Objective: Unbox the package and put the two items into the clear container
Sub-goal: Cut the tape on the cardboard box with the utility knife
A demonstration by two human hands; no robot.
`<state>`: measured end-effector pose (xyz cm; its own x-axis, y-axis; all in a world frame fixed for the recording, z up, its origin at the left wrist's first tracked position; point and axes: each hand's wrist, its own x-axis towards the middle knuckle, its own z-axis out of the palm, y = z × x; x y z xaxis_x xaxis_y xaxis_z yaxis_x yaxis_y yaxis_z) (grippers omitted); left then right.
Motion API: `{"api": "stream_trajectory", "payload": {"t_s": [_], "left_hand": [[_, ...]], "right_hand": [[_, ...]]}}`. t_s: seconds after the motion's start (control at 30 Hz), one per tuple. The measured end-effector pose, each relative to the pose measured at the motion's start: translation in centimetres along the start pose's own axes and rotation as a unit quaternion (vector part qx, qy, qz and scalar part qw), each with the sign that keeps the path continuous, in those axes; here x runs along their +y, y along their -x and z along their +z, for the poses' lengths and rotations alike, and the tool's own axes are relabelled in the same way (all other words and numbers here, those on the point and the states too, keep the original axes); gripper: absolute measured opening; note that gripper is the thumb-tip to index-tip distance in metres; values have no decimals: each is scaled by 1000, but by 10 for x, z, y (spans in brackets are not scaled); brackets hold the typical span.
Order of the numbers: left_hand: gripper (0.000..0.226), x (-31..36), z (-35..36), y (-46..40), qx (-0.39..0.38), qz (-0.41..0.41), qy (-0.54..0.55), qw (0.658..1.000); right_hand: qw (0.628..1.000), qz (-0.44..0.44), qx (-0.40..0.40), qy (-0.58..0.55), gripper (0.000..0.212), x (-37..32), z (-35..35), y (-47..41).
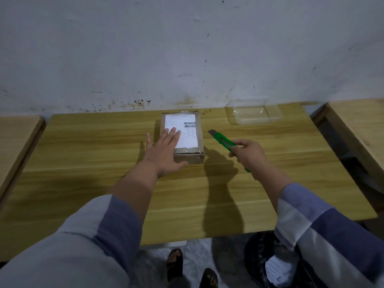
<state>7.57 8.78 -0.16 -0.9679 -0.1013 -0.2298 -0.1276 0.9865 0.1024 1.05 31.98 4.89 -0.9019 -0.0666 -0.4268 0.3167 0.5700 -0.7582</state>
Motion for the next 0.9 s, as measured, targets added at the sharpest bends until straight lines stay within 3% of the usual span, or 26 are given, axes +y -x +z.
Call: {"api": "stream_trajectory", "payload": {"t_s": [0.07, 0.17, 0.33, 0.57, 0.9], "left_hand": [[103, 10, -2, -5, 6, 11, 29, 1000], [84, 18, -7, -20, 22, -2, 76, 997], [74, 14, -13, -54, 10, -8, 66, 998], [75, 4, 6, -65, 71, 14, 13, 997], [74, 2, 9, -65, 83, 15, 36, 996]], "right_hand": [[995, 63, -22, -75, 37, -3, 3, -5], [987, 92, -32, -126, 46, -6, 12, -20], [986, 87, 41, -136, 46, -12, 34, -55], [988, 28, 152, 31, 47, -23, 62, -111], [972, 12, 123, 199, 53, -16, 78, -160]]}}
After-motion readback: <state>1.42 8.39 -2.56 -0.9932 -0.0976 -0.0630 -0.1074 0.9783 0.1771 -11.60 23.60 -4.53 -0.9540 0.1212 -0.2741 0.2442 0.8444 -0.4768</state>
